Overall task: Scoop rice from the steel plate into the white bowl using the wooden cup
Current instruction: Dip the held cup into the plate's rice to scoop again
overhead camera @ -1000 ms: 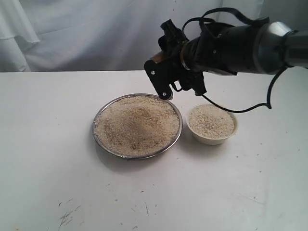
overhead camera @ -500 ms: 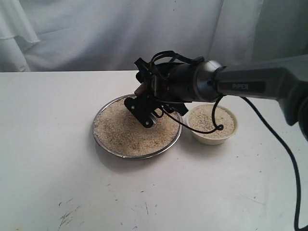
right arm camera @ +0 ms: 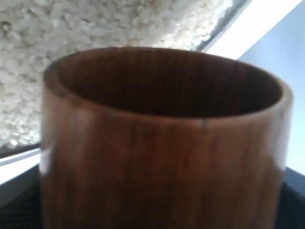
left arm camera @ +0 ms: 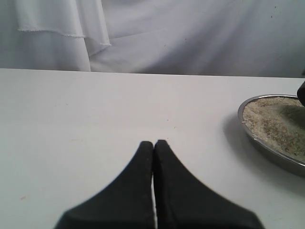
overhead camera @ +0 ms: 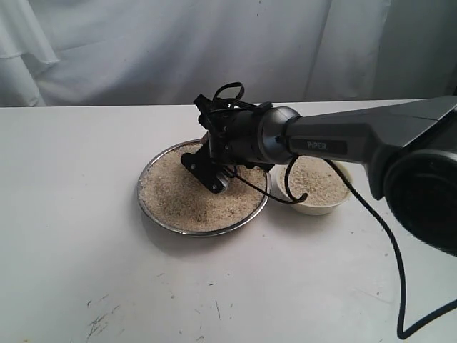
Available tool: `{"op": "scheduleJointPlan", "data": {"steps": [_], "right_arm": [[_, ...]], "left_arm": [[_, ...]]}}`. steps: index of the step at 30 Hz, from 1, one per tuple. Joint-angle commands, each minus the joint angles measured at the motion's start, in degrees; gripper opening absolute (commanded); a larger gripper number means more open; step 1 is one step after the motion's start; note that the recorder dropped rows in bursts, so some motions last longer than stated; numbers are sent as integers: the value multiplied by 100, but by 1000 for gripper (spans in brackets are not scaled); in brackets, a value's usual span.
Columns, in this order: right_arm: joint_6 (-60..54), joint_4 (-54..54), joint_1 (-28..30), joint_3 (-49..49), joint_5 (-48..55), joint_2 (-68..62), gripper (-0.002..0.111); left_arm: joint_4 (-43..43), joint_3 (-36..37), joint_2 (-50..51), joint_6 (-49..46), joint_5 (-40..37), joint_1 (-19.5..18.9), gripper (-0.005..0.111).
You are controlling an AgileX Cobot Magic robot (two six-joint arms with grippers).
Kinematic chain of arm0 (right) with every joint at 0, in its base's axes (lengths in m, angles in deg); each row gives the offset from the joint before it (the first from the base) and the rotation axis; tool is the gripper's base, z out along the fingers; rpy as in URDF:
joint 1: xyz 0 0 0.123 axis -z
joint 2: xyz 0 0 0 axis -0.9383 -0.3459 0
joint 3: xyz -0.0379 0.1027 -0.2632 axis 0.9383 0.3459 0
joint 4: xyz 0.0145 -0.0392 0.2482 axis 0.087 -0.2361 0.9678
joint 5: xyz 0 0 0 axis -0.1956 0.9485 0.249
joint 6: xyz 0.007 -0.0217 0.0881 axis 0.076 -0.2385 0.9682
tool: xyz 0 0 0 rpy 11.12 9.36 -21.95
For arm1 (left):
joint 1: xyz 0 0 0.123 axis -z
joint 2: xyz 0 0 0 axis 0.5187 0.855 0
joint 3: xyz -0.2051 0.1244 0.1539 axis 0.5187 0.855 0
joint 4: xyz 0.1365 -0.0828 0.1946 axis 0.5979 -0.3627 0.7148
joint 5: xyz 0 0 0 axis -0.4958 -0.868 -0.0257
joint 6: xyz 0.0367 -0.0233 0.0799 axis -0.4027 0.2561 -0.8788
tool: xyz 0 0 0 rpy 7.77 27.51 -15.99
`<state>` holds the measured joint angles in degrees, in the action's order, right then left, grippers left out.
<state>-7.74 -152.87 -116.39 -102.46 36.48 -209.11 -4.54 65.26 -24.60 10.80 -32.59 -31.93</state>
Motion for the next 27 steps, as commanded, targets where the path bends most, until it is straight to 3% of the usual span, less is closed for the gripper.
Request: {"op": "scheduleJointPlan", "data": {"steps": [1, 18, 27], "right_arm": [[234, -456, -34, -62, 194, -160, 0], [561, -446, -360, -62, -123, -329, 0], [660, 466, -360, -62, -393, -329, 0]], "left_arm": [[-4, 26, -29, 18, 36, 9, 0], [-4, 26, -29, 18, 36, 9, 0], [-4, 26, -29, 18, 36, 9, 0]]}}
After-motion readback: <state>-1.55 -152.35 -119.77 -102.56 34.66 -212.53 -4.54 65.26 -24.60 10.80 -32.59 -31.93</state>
